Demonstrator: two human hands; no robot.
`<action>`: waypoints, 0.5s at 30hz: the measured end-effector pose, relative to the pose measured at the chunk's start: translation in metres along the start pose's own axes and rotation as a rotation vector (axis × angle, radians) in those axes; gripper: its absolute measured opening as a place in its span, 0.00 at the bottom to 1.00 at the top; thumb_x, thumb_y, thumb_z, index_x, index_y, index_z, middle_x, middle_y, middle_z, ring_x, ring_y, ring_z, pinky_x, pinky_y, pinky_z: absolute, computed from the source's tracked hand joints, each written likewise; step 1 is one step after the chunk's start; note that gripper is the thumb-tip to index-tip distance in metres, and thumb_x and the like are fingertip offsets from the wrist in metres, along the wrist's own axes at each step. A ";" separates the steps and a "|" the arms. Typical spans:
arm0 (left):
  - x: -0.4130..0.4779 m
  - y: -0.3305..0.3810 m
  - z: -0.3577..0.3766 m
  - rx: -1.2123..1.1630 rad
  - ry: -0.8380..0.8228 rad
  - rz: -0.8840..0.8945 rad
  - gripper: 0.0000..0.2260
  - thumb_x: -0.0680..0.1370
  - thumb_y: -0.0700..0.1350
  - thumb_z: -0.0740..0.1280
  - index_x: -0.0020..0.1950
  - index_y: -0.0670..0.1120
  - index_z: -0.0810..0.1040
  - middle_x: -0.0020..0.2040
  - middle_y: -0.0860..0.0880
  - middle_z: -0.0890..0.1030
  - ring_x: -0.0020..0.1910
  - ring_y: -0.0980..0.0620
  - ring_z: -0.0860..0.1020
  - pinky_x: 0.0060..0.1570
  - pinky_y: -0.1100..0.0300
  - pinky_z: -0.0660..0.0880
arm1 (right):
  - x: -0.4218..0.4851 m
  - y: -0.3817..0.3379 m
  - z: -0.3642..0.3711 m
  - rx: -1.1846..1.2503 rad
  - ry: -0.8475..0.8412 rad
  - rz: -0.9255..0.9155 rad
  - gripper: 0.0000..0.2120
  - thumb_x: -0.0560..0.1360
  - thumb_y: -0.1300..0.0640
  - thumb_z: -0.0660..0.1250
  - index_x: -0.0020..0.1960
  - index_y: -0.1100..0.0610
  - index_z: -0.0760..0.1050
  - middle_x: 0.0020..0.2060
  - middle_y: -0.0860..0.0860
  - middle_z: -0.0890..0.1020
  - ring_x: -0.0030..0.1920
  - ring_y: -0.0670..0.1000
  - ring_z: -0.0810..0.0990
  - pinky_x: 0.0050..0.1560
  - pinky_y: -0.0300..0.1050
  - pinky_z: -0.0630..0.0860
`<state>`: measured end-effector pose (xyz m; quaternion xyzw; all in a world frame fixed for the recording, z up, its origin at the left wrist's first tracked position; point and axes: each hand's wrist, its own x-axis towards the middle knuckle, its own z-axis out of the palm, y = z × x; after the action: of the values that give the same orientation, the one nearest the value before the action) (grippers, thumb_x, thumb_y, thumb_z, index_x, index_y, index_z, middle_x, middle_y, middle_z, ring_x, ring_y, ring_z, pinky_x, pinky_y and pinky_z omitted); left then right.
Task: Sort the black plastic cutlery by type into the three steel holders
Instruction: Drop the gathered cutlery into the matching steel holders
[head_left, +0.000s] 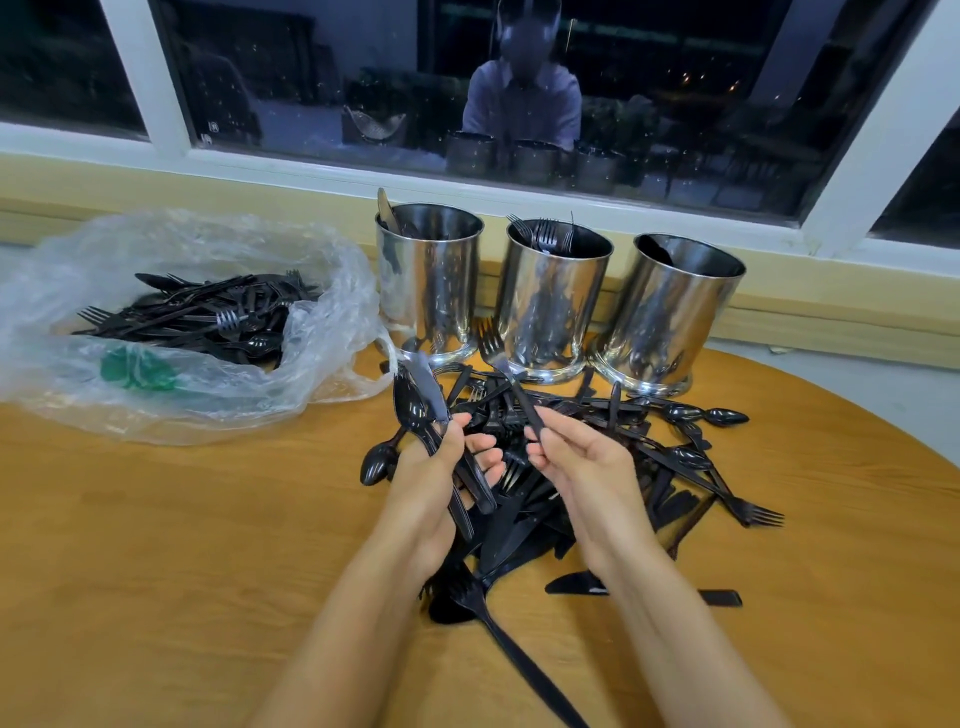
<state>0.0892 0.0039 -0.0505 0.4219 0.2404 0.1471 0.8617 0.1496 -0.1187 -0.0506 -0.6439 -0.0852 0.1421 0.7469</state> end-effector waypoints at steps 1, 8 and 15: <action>0.000 -0.001 0.001 0.006 -0.008 -0.001 0.11 0.83 0.43 0.58 0.62 0.41 0.74 0.43 0.43 0.82 0.38 0.51 0.83 0.47 0.55 0.82 | -0.002 0.001 0.002 0.005 0.018 -0.006 0.11 0.79 0.66 0.64 0.54 0.54 0.81 0.45 0.51 0.85 0.45 0.48 0.84 0.47 0.37 0.79; 0.000 -0.003 0.000 0.065 -0.022 0.031 0.13 0.84 0.45 0.57 0.62 0.40 0.75 0.47 0.42 0.82 0.42 0.52 0.84 0.45 0.57 0.82 | -0.007 0.002 0.018 -0.040 0.086 -0.144 0.05 0.75 0.68 0.68 0.48 0.61 0.80 0.38 0.53 0.84 0.38 0.49 0.85 0.41 0.37 0.80; -0.001 -0.002 0.002 0.048 -0.047 0.072 0.13 0.84 0.45 0.56 0.62 0.42 0.75 0.49 0.42 0.83 0.45 0.51 0.84 0.46 0.58 0.82 | -0.011 0.004 0.021 -0.080 0.137 -0.262 0.03 0.75 0.67 0.69 0.46 0.61 0.78 0.37 0.54 0.83 0.37 0.50 0.85 0.40 0.37 0.80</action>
<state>0.0896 0.0009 -0.0507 0.4539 0.2084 0.1623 0.8510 0.1324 -0.1023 -0.0506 -0.6649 -0.1227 -0.0045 0.7368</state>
